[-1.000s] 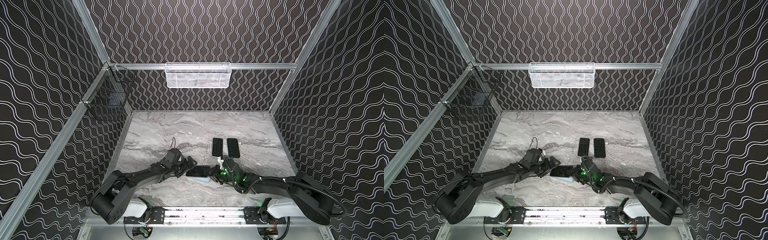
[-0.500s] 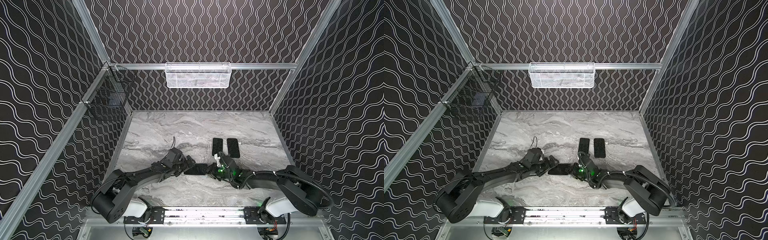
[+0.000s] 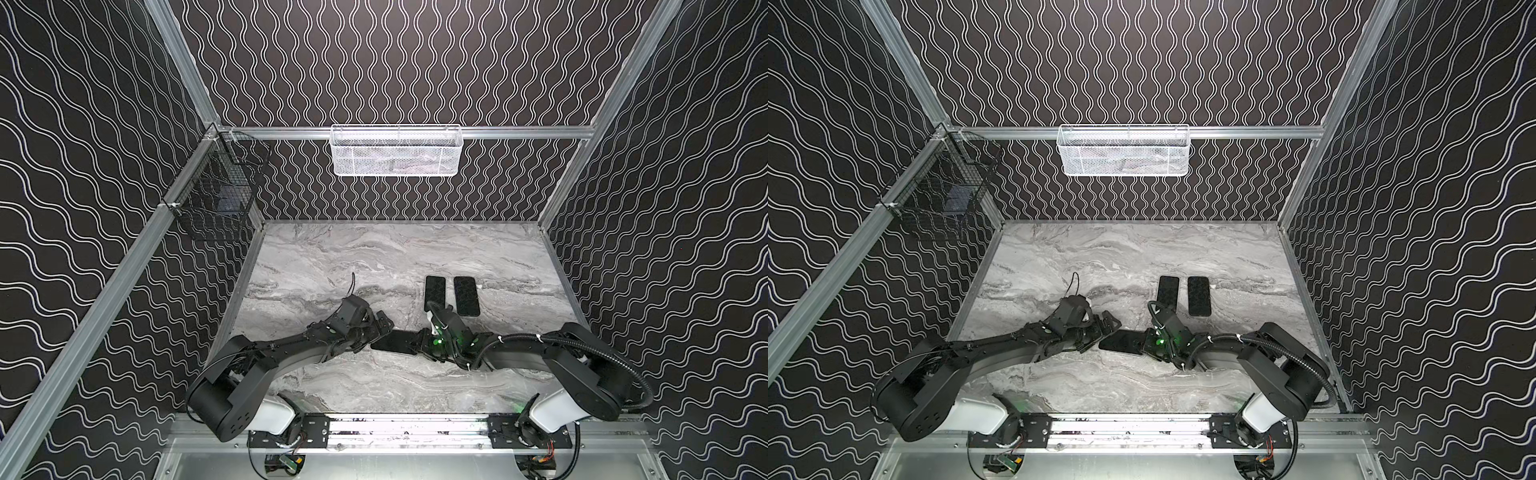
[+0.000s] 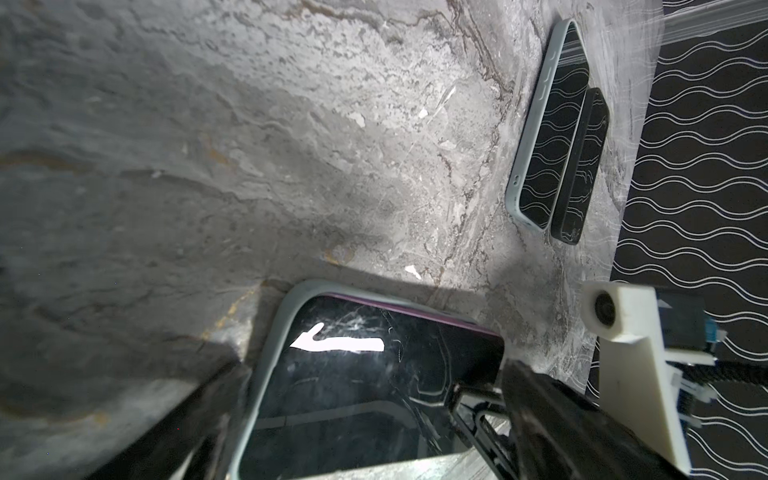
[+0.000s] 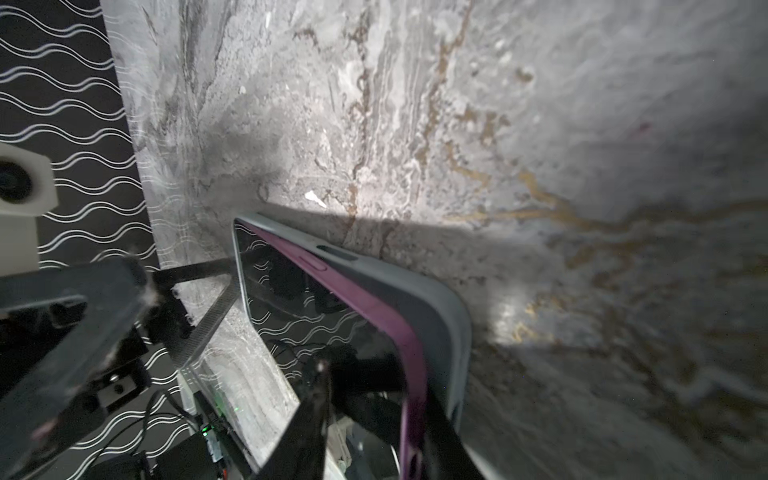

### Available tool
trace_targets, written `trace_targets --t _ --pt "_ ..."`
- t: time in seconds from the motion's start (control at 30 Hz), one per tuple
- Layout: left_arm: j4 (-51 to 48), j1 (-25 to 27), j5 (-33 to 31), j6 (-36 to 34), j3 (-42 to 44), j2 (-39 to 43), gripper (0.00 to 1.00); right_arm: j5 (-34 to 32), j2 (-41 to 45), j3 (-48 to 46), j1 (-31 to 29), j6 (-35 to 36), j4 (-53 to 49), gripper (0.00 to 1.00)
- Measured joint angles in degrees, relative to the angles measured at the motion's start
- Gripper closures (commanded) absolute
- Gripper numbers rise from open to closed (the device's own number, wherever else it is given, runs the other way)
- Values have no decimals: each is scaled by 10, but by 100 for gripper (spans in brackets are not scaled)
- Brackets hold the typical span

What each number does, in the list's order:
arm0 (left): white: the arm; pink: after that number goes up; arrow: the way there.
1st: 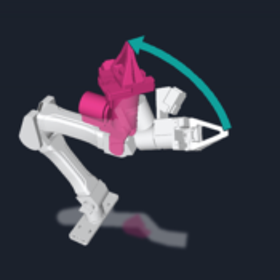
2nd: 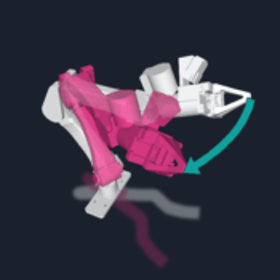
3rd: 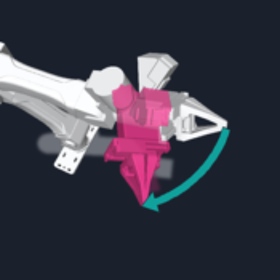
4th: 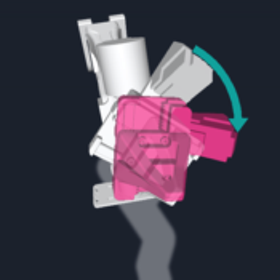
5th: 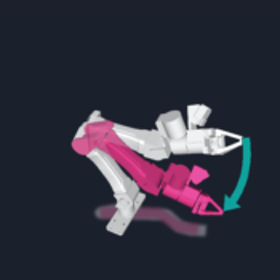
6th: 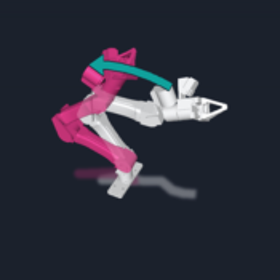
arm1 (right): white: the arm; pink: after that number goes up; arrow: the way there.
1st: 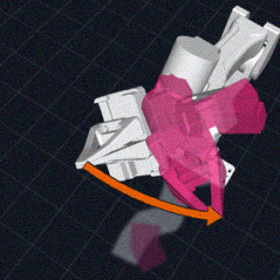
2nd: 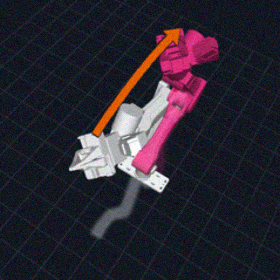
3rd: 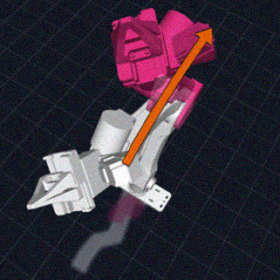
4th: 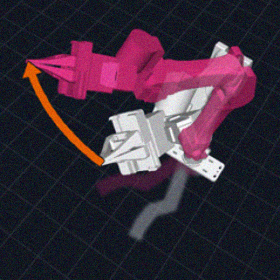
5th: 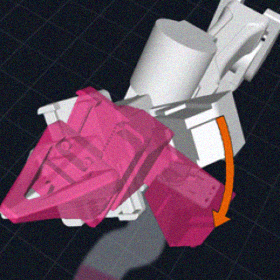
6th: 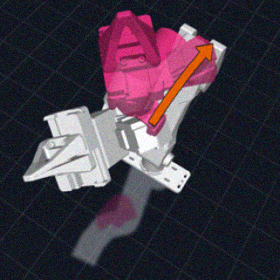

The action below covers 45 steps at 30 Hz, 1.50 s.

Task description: Put the phone into the phone case

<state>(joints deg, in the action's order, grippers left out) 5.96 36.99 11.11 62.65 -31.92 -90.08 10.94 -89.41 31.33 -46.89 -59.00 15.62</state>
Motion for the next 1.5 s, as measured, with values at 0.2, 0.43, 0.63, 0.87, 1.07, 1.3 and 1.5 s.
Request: trace_targets --t 0.2,0.43,0.63,0.87,1.07,1.3,1.5 --pt "-5 5 25 8 -2 1 2 -35 23 25 0 32 -72 41" --pt "-9 5 31 16 -4 17 2 -84 46 51 0 65 -158 19" --pt "-9 5 34 17 -3 21 2 -118 72 63 0 90 -223 11" --pt "-9 5 41 17 -2 18 2 -161 115 83 0 117 -277 9" --pt "-7 5 46 14 -2 9 2 -191 151 68 3 115 -297 21" --pt "13 5 87 -24 -6 -23 2 -145 149 -14 19 84 -251 41" --pt "69 5 140 -46 -2 -52 2 -106 125 -32 28 71 -173 57"
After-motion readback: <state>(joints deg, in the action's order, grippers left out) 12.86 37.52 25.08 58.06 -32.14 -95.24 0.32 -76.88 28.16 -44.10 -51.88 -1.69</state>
